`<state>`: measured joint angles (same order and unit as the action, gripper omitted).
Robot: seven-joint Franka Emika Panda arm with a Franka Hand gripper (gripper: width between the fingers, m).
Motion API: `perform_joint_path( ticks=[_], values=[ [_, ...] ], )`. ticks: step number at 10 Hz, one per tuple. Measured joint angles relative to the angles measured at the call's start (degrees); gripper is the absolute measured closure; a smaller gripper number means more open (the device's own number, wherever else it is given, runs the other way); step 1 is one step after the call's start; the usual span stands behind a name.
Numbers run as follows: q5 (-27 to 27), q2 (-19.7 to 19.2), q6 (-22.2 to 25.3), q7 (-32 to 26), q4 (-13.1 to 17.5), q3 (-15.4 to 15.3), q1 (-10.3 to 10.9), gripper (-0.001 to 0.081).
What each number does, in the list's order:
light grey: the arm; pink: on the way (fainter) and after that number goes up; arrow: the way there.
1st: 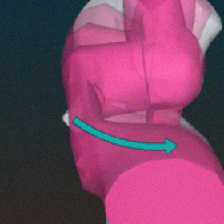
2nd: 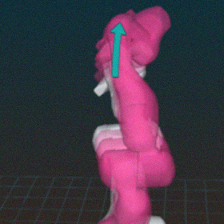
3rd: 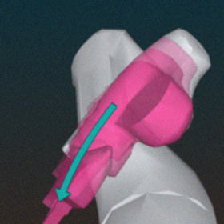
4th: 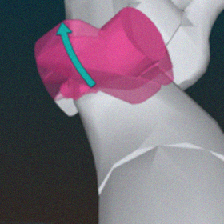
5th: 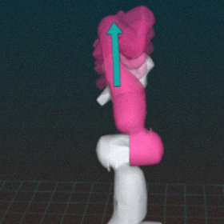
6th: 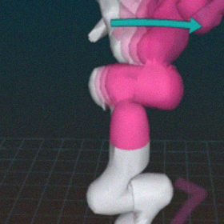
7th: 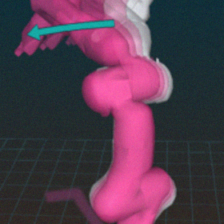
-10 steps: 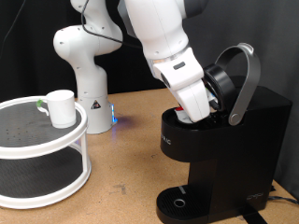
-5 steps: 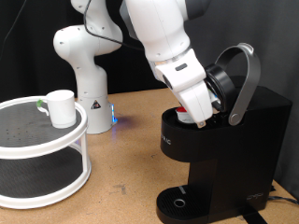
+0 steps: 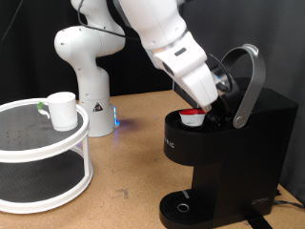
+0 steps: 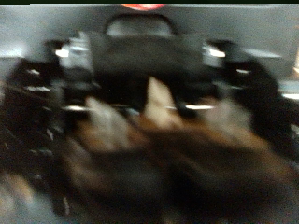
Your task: Make a cup of coffee with the keurig machine
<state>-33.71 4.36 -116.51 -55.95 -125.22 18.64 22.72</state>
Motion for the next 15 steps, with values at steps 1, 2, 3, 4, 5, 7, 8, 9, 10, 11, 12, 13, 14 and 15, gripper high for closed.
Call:
perform_joint_path(
  ticks=[1,2,3,4,5,7,8,9,10,11,12,13,14,15],
  values=[
    [0.17,1.29,1.77,-0.11,-0.01,0.20,-0.06,0.0001],
    [0.60,2.37,3.05,-0.11,-0.06,0.33,-0.17,0.0001],
    [1.20,3.25,3.98,-0.04,-0.13,0.36,-0.35,0.0001],
    [2.00,3.82,4.31,0.34,-0.28,0.36,-0.48,0.0001],
    [3.02,4.16,4.35,1.06,-0.43,0.34,-0.50,0.0001],
    [4.90,4.32,4.17,2.74,-0.88,0.22,-0.50,0.0001],
    [5.52,4.32,3.77,3.33,-1.35,0.18,-0.50,0.0001],
    [6.02,4.32,3.25,3.58,-2.00,0.15,-0.50,0.0001],
    [6.43,4.32,2.71,3.67,-2.69,0.15,-0.50,0.0001],
    [6.78,4.31,1.92,3.70,-3.46,0.15,-0.50,0.0001],
    [6.93,4.32,0.93,3.70,-4.18,0.14,-0.50,0.0001],
    [6.95,4.32,-0.21,3.70,-4.94,0.15,-0.50,0.0001],
    [6.95,4.32,-1.55,3.70,-5.66,0.15,-0.50,0.0001],
    [6.95,4.31,-2.47,3.70,-6.26,0.18,-0.50,0.0001]
  ],
)
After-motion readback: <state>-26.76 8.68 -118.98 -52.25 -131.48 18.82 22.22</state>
